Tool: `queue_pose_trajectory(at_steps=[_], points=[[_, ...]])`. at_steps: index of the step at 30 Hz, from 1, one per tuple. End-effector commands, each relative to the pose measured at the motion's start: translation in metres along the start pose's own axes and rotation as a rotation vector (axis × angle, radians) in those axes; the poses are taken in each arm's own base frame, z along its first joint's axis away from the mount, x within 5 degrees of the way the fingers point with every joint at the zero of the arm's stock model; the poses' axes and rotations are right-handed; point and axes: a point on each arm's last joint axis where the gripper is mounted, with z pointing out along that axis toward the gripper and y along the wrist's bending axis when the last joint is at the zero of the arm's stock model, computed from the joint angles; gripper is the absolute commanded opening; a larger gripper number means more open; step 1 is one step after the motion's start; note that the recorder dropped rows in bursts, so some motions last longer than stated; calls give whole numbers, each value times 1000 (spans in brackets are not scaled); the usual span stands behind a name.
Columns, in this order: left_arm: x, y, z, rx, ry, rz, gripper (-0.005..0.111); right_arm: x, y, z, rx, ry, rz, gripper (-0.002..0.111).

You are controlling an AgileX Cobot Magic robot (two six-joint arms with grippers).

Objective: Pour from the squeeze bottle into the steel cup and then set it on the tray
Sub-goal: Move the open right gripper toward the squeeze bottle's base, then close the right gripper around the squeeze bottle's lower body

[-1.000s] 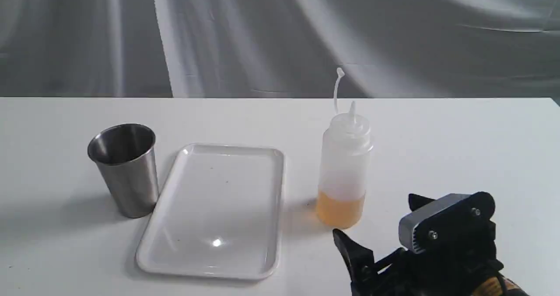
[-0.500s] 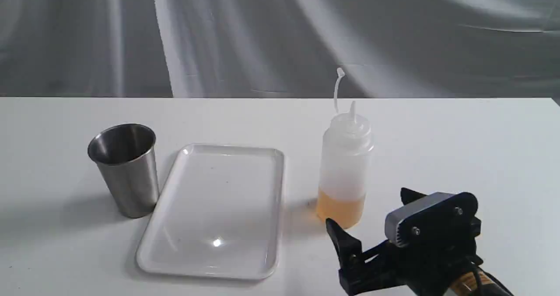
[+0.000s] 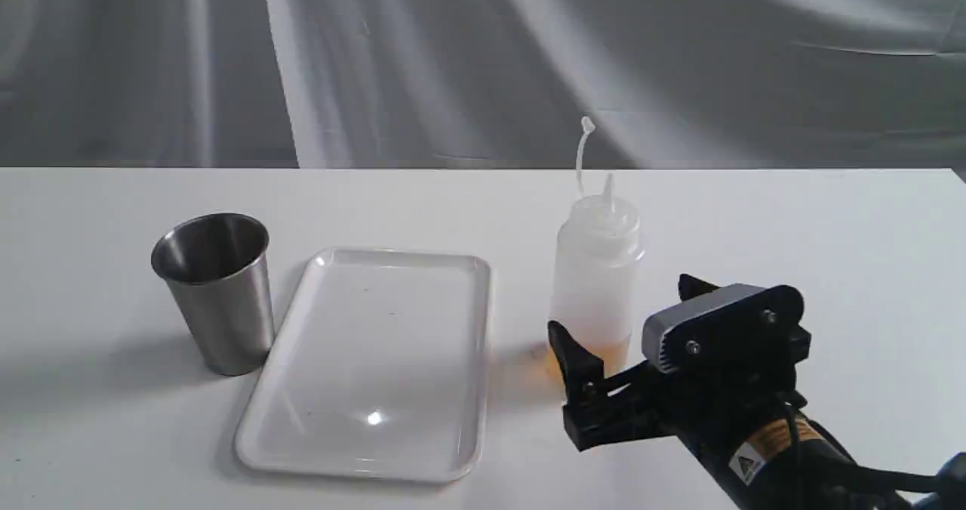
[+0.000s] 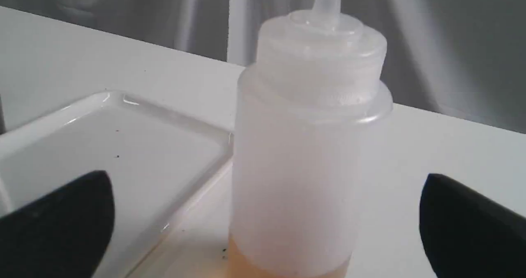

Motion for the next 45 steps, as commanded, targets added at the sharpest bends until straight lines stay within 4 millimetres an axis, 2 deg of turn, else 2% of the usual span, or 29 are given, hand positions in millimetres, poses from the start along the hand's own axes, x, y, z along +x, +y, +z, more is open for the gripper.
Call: queue_pose_trajectory(at_steps=[1, 10, 14, 22, 29, 34, 42, 45], points=[[1, 0, 0, 6, -5, -7, 8, -2, -1, 6, 15, 12, -9, 105], [1, 0, 0, 6, -5, -9, 8, 22, 4, 18, 5, 61, -33, 105], [1, 0, 0, 6, -5, -6, 8, 22, 5, 20, 10, 38, -36, 105], [1, 0, 0, 6, -5, -4, 8, 28, 8, 36, 14, 45, -38, 105], [1, 0, 0, 6, -5, -9, 8, 27, -5, 38, 54, 24, -3, 105], [1, 0, 0, 6, -5, -9, 8, 24, -4, 47, 52, 7, 19, 105], [1, 0, 0, 6, -5, -5, 8, 35, -2, 55, 55, 35, -2, 105], [1, 0, 0, 6, -5, -5, 8, 34, -2, 59, 60, 24, 1, 105]])
